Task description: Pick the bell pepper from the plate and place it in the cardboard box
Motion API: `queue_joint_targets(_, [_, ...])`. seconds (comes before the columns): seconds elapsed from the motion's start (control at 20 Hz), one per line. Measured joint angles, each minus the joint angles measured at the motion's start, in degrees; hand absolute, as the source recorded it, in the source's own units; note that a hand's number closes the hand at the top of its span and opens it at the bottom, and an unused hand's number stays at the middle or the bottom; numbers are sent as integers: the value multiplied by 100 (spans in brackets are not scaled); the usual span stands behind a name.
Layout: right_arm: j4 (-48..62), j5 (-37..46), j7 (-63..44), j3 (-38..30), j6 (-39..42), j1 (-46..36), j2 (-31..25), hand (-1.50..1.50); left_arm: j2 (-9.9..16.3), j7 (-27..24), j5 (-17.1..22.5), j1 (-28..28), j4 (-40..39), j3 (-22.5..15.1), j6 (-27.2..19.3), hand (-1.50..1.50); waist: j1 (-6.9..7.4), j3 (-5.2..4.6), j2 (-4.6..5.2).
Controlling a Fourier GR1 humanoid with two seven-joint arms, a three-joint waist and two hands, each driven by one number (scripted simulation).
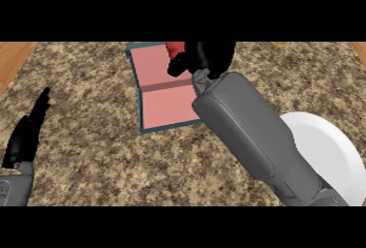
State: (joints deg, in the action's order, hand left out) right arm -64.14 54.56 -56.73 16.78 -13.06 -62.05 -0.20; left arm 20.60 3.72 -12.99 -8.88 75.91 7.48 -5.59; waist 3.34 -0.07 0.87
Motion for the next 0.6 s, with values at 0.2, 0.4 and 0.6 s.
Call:
queue_joint_targets(0.2, [1200, -346, 239, -68, -664, -427, 6, 150, 12, -14, -18, -120, -98, 3, 38, 0, 35, -1, 14])
queue_joint_targets(0.4, [2303, -506, 391, -164, -1143, -745, 5, 150, -37, 61, -56, -144, 9, -65, 42, 0, 113, 0, 39])
queue_joint_targets(0.6, [2929, -992, 451, -360, -1537, -900, 6, -150, -35, 18, -70, -155, 13, -83, 73, 0, 207, 0, 67])
